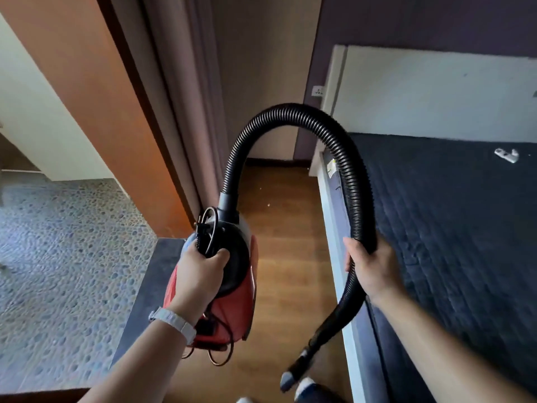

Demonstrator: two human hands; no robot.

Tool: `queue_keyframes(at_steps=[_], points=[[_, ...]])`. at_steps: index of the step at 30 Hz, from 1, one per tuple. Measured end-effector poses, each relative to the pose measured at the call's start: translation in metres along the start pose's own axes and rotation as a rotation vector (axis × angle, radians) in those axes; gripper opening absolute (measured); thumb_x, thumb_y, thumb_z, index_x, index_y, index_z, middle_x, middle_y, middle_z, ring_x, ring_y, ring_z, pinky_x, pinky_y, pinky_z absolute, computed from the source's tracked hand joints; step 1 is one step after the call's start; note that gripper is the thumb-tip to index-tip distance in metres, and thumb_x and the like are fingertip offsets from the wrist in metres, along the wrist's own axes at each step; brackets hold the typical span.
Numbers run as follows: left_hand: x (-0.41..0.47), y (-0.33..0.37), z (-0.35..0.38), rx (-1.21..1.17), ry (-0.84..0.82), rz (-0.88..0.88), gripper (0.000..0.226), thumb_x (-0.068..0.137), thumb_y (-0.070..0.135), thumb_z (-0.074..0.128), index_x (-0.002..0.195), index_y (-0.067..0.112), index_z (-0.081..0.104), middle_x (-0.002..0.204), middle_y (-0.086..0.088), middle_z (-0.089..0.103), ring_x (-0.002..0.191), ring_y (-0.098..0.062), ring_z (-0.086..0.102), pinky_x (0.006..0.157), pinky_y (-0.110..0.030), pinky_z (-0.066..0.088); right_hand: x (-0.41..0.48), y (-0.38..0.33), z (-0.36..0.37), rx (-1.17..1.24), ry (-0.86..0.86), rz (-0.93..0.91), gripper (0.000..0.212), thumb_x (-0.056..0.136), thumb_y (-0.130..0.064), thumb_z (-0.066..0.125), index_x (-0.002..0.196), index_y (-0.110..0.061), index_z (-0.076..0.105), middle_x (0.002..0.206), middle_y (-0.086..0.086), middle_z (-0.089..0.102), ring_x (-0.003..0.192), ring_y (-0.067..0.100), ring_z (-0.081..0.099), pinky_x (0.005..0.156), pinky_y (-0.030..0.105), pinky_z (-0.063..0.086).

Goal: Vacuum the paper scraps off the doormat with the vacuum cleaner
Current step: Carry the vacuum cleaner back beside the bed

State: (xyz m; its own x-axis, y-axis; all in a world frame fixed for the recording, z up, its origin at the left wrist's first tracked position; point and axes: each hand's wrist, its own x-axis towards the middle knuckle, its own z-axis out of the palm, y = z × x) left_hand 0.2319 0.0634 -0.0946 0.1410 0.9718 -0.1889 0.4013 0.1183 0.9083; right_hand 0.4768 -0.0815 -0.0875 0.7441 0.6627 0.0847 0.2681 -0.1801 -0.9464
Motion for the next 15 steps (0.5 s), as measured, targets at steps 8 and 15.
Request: queue_keyframes(at_steps=[8, 15], points=[[0.096, 0.025, 0.066, -0.017, -0.004, -0.124, 0.009, 0.083, 0.013, 0.061, 0.087, 0.021, 0.061, 0.059, -0.002, 0.060, 0.044, -0.017, 0.055, 0.046, -0.032, 0.049, 0.122, 0.027, 0.038, 0.029, -0.012, -0.007, 0.043, 0.075, -0.046, 0.058, 0.066, -0.003, 0.055, 0.048, 0.006, 0.057, 0.044, 0.016, 0.057, 0.052, 0.024, 0.047], [0.185, 0.068, 0.137, 0.014, 0.059, -0.179, 0.009, 0.083, 0.011, 0.062, 0.085, 0.019, 0.061, 0.053, 0.000, 0.057, 0.041, -0.020, 0.053, 0.047, -0.033, 0.047, 0.260, 0.041, 0.053, 0.129, -0.073, -0.005, 0.035, 0.076, -0.042, 0.060, 0.065, -0.010, 0.053, 0.045, 0.003, 0.055, 0.042, 0.011, 0.052, 0.048, 0.017, 0.042]])
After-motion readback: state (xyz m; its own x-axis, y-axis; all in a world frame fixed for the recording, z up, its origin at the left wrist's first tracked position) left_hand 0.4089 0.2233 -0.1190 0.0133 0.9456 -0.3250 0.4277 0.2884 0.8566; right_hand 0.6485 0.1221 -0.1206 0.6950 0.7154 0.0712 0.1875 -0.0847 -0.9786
